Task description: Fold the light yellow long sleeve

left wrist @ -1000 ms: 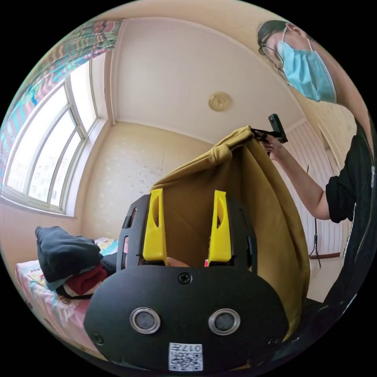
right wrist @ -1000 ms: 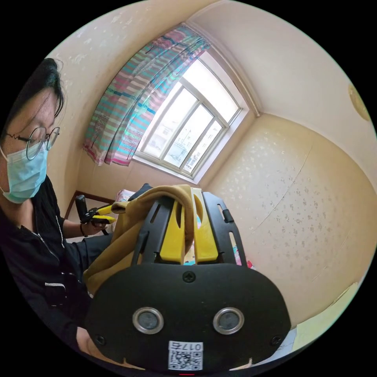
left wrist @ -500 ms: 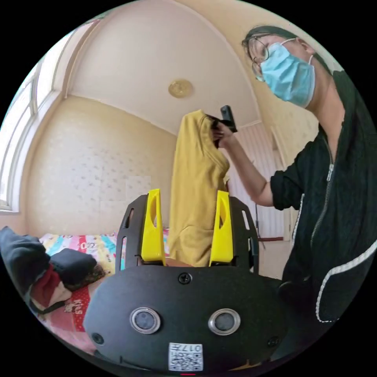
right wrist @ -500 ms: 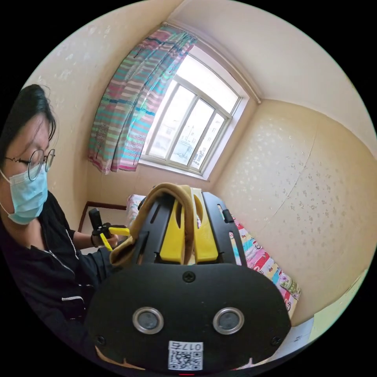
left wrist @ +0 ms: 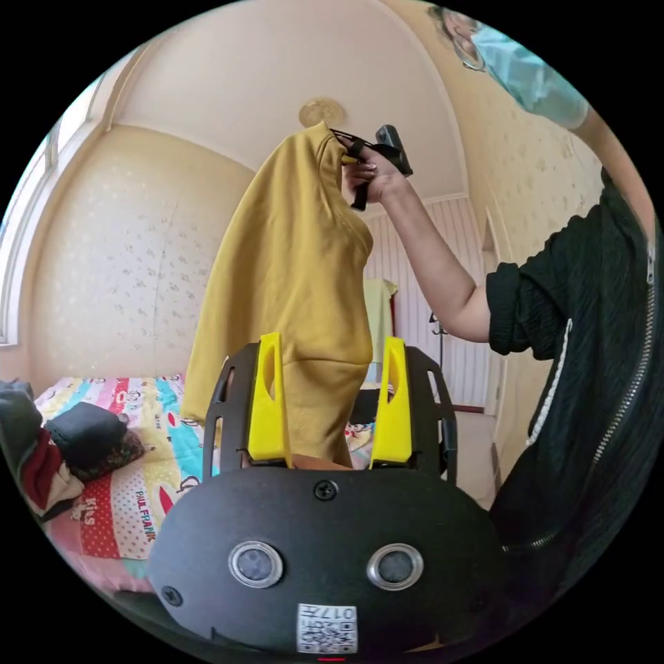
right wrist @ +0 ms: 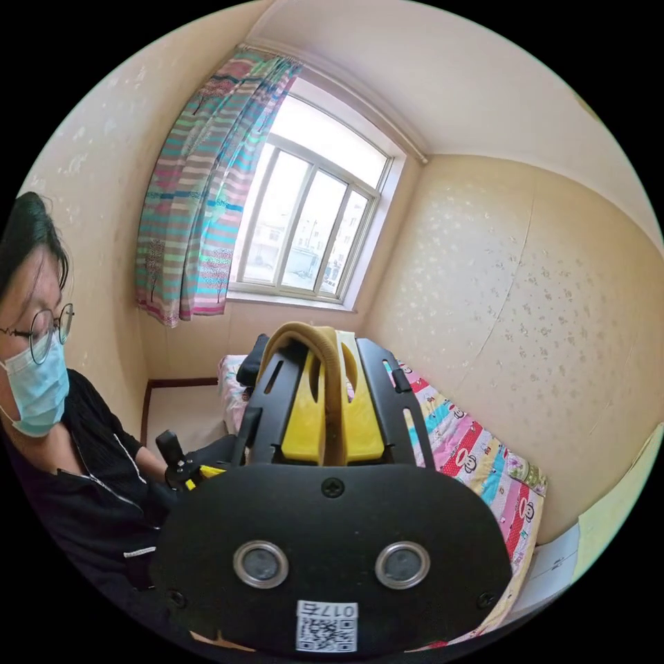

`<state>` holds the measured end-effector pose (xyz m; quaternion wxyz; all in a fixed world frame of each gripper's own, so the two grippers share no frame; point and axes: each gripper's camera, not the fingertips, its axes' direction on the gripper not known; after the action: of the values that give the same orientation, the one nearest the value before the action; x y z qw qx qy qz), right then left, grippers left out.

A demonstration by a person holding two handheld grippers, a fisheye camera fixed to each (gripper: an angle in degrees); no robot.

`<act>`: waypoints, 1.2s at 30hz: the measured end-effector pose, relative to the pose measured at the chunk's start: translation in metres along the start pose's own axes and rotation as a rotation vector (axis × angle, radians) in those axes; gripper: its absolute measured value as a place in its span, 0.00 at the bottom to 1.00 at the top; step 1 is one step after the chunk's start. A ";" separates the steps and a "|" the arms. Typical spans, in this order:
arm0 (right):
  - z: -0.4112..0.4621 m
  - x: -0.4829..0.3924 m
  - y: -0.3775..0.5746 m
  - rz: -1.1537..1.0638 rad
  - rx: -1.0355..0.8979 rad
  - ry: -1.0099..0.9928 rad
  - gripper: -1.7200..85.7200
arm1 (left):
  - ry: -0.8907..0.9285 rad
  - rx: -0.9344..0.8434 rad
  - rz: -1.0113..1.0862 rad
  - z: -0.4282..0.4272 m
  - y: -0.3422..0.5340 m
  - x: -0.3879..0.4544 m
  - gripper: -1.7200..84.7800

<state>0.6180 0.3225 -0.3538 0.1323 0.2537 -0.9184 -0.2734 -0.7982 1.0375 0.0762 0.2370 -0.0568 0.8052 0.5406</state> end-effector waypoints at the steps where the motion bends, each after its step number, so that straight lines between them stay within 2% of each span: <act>1: -0.002 0.001 -0.001 0.001 0.002 -0.004 0.06 | -0.052 0.001 -0.002 0.001 0.001 0.013 0.23; 4: -0.011 0.009 -0.006 0.038 0.019 -0.056 0.06 | -0.100 0.021 -0.082 -0.001 0.014 0.036 0.22; 7: -0.022 0.021 -0.007 0.090 0.022 -0.101 0.06 | -0.269 0.098 -0.082 -0.022 0.019 0.052 0.18; 10: -0.040 0.033 -0.002 0.111 0.022 -0.091 0.06 | -0.329 0.131 -0.051 -0.046 0.008 0.042 0.10; 13: -0.065 0.045 0.014 0.128 0.032 -0.062 0.06 | -0.420 0.080 -0.042 -0.068 -0.015 0.014 0.08; 15: -0.089 0.053 0.040 0.153 0.056 -0.047 0.06 | -0.406 0.057 -0.105 -0.084 -0.032 -0.015 0.07; 17: -0.104 0.060 0.065 0.193 0.081 -0.038 0.06 | -0.306 0.106 -0.275 -0.113 -0.056 -0.063 0.06; 19: -0.115 0.068 0.091 0.239 0.093 -0.041 0.06 | -0.258 0.167 -0.350 -0.132 -0.076 -0.090 0.06; 23: -0.128 0.081 0.140 0.284 0.065 -0.024 0.06 | -0.124 0.291 -0.365 -0.155 -0.134 -0.119 0.05; 26: -0.146 0.087 0.162 0.296 0.096 -0.018 0.06 | -0.024 0.385 -0.307 -0.159 -0.173 -0.116 0.04; 29: -0.172 0.086 0.170 0.263 0.147 -0.051 0.06 | -0.142 0.418 -0.178 -0.166 -0.214 -0.088 0.04; 32: -0.202 0.075 0.164 0.213 0.145 0.029 0.06 | -0.203 0.458 0.001 -0.176 -0.247 -0.055 0.05; 36: -0.259 0.048 0.142 0.089 0.228 0.137 0.06 | -0.321 0.484 0.116 -0.191 -0.281 -0.023 0.05</act>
<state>0.6214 0.2863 -0.0569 0.1771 0.2442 -0.9426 -0.1433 -0.7412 0.7476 -0.0925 0.3366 0.1336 0.8649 0.3475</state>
